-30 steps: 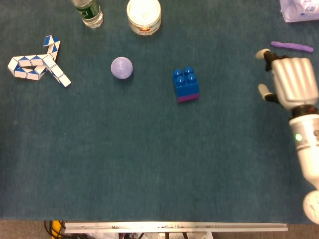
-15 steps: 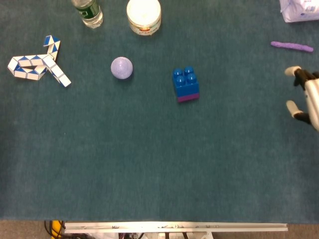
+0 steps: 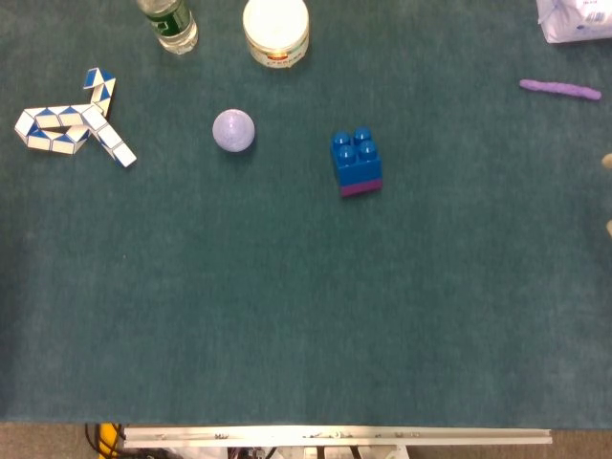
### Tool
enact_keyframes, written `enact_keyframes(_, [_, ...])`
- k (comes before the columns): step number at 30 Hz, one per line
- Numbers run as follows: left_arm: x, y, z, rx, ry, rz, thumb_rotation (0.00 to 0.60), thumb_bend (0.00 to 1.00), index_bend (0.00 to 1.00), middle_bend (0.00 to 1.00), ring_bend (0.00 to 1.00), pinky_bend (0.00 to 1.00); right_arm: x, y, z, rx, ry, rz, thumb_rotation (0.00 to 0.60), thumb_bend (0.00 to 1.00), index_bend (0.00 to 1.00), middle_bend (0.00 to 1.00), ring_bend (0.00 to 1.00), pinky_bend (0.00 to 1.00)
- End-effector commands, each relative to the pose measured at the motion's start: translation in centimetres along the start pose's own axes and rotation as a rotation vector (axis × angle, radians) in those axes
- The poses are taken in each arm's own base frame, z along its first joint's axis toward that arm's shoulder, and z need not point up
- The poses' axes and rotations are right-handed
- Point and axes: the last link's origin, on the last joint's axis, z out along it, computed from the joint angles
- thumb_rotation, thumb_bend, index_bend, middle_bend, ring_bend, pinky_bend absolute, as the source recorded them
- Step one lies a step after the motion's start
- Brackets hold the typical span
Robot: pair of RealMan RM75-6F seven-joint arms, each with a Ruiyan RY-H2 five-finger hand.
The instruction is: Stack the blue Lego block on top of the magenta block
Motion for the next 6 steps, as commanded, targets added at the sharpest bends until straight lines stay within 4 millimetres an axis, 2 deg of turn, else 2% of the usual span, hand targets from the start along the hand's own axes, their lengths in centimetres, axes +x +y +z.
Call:
enact_keyframes(1, [0.12,0.09,0.17,-0.004,-0.002,-0.01,0.6,0.15,0.23,0.18,0.17,0.16,-0.67,0.32,-0.09,-0.007,-0.009,0.009,0.6,0.16,0.33,0.49,0.49,0.71])
enact_keyframes(6, [0.17,0.13,0.42,-0.012,-0.02,-0.006,0.6,0.15,0.23,0.18,0.17,0.16,-1.34,0.53,0.01,-0.005,-0.01,0.003,0.6,0.16,0.33,0.49,0.49,0.71])
